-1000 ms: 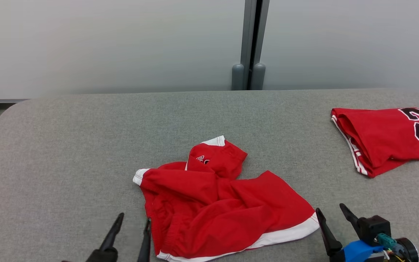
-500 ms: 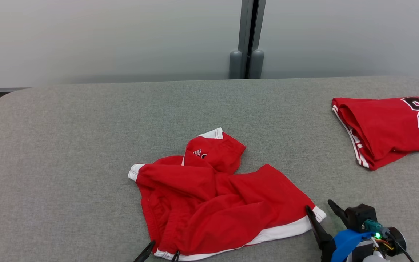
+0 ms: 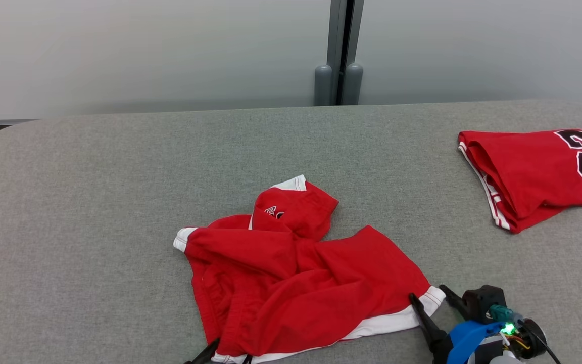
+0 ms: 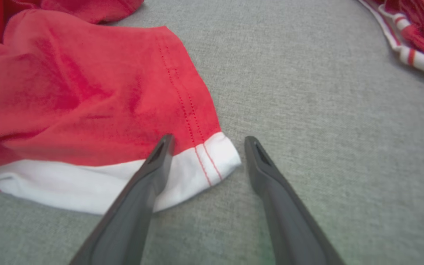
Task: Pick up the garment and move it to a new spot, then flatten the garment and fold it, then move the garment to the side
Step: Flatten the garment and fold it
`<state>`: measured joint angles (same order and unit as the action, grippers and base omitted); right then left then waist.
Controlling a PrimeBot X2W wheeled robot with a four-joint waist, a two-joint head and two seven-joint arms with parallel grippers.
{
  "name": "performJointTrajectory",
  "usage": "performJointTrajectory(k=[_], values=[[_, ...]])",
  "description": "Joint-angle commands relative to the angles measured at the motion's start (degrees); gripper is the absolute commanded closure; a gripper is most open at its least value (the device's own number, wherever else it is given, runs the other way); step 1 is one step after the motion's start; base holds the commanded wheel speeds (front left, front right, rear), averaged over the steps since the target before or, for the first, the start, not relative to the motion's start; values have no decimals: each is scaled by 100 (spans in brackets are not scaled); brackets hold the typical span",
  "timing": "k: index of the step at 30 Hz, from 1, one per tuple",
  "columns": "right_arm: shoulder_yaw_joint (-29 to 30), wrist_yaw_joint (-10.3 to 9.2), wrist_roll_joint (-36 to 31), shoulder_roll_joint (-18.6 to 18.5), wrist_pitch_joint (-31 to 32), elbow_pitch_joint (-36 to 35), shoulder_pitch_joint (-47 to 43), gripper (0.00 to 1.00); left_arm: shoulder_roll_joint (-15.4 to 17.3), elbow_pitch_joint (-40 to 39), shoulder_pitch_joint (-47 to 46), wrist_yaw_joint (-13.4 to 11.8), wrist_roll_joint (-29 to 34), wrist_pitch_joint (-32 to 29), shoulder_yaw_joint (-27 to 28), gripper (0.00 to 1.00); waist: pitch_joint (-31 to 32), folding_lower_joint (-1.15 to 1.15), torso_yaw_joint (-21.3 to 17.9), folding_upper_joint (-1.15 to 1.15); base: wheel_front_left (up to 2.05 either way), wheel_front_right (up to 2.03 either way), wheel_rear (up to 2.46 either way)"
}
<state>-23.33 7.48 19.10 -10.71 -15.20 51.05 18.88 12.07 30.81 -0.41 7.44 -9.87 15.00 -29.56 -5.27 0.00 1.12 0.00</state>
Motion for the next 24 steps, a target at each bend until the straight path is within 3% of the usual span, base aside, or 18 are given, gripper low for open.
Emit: performJointTrajectory(k=[1,4,5,6,7,8,14,24], values=[[-116,3,102,67,14,114,2,0,4,69,-103,4,-60,23,-53,0,8,0,3,0,0,0,0],[-430,10,326,120,36,230,-45,0,-20,230,-155,5,-159,18,-277,0,22,0,8,0,0,0,0],[-521,10,401,123,37,243,-71,4,-13,272,-175,5,-195,17,-350,0,28,0,12,0,0,0,0],[-595,11,487,121,43,238,-94,52,-6,289,-199,5,-245,17,-400,19,33,0,14,0,0,0,0],[-658,11,590,124,47,186,-113,79,-11,310,-205,4,-318,17,-450,54,38,0,11,0,0,0,0],[-694,11,674,112,46,95,-124,100,-5,332,-212,5,-378,17,-505,100,44,0,7,0,0,0,0],[-616,3,1008,-47,5,-621,-236,100,10,18,-282,4,-871,13,-755,100,80,0,15,0,0,0,0],[-71,3,1000,-67,5,-2131,-395,100,243,-1565,-447,4,-977,14,-731,100,10,0,-55,0,0,0,0]])
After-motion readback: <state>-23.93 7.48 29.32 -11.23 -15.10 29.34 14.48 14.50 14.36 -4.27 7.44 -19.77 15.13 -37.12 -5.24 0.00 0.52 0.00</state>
